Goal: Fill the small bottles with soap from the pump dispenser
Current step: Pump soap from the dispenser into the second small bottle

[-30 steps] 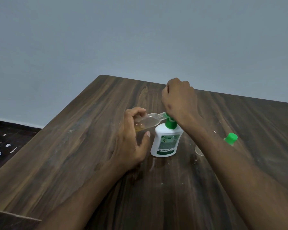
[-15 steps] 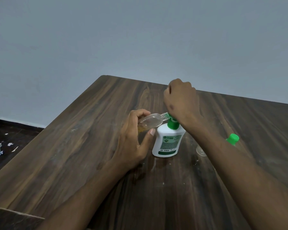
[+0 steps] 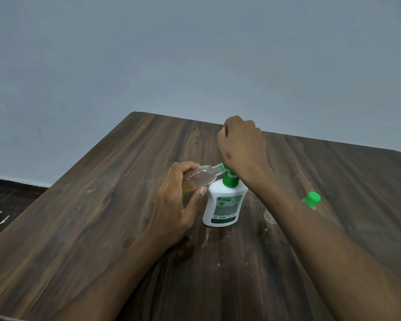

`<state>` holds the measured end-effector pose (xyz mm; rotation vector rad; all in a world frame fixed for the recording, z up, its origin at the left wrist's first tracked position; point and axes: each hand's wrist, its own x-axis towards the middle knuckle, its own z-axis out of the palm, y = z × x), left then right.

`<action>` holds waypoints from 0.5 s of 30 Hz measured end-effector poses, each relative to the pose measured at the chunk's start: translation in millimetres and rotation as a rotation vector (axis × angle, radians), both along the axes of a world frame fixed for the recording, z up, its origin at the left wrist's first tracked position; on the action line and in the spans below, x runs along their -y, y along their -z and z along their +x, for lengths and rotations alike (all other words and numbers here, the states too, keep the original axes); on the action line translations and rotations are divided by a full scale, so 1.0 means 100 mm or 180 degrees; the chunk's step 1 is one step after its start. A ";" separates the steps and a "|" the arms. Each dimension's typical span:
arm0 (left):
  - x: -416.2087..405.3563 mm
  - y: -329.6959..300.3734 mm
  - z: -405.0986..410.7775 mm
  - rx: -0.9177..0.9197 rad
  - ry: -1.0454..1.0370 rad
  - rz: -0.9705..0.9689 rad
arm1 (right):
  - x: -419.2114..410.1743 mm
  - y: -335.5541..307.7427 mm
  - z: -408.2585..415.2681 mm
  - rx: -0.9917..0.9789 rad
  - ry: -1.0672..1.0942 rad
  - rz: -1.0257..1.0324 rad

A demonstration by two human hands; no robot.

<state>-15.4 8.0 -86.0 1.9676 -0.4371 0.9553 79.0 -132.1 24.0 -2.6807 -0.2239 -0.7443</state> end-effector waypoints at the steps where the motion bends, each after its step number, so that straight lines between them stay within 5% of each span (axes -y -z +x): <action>1: 0.00 0.00 0.00 -0.0011 -0.0003 0.0010 | 0.00 0.02 0.00 -0.0060 -0.0001 0.0042; 15: -0.02 0.03 0.01 0.0005 -0.0094 0.0055 | -0.01 -0.03 0.00 -0.0044 -0.0083 -0.0033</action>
